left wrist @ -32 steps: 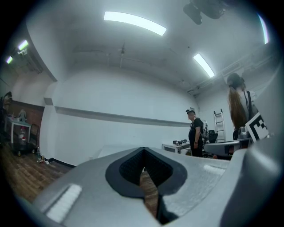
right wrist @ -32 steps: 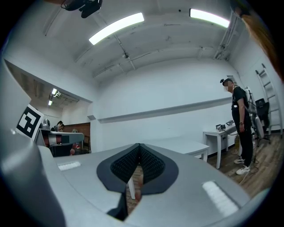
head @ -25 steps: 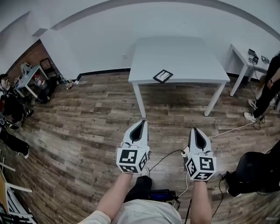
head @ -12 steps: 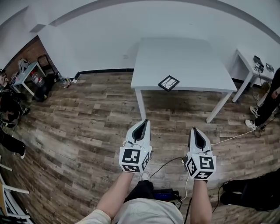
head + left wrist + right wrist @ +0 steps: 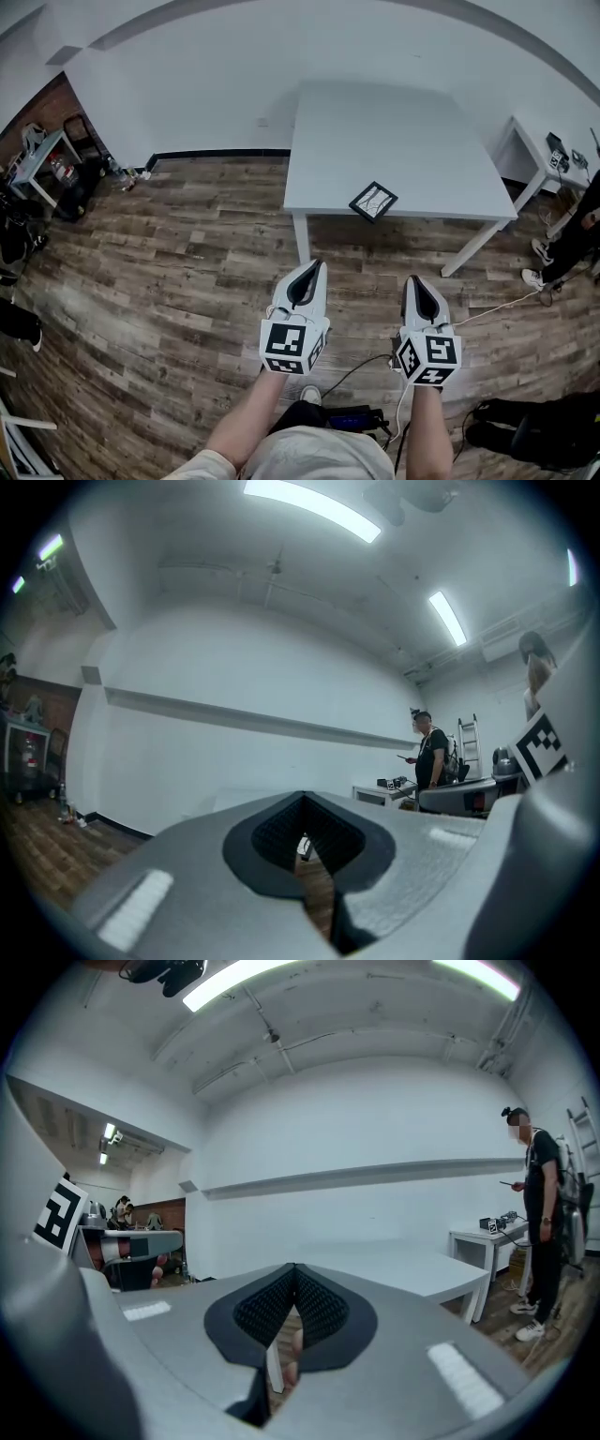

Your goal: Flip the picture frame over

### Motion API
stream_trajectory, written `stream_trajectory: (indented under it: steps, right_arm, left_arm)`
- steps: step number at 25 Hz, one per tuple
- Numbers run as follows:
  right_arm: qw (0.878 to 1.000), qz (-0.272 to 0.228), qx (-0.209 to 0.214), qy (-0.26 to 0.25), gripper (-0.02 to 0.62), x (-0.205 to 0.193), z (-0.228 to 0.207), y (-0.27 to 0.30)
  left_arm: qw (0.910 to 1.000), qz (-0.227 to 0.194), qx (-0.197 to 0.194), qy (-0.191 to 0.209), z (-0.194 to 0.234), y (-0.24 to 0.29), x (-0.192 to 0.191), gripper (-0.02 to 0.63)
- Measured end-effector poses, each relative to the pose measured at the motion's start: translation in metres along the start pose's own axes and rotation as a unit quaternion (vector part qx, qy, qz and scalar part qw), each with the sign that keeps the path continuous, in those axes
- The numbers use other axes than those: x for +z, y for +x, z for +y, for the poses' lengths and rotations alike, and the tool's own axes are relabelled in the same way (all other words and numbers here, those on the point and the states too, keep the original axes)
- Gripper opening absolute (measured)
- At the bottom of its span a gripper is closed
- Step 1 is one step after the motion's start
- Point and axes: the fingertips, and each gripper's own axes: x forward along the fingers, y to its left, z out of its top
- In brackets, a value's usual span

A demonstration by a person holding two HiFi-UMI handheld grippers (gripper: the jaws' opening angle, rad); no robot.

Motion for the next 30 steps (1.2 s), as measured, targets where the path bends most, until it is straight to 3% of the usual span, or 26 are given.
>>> stream_trajectory:
  steps: [11,19,30]
  right_arm:
    - [1.000,0.012,-0.007,0.002,0.026,0.003,-0.004,0.068]
    - [0.999,0.024,0.003,0.023,0.026,-0.010,-0.049,0.139]
    - [0.995,0.061,0.046,0.061,0.026,-0.044,-0.103,0.226]
  left_arm:
    - [0.9998,0.008,-0.016,-0.013,0.035,0.065,-0.009,0.000]
    - [0.9998,0.016,-0.014,0.002,0.040,0.141,-0.022,0.000]
    - [0.9999,-0.004,0.003,0.011,0.035,0.242,-0.045,0.000]
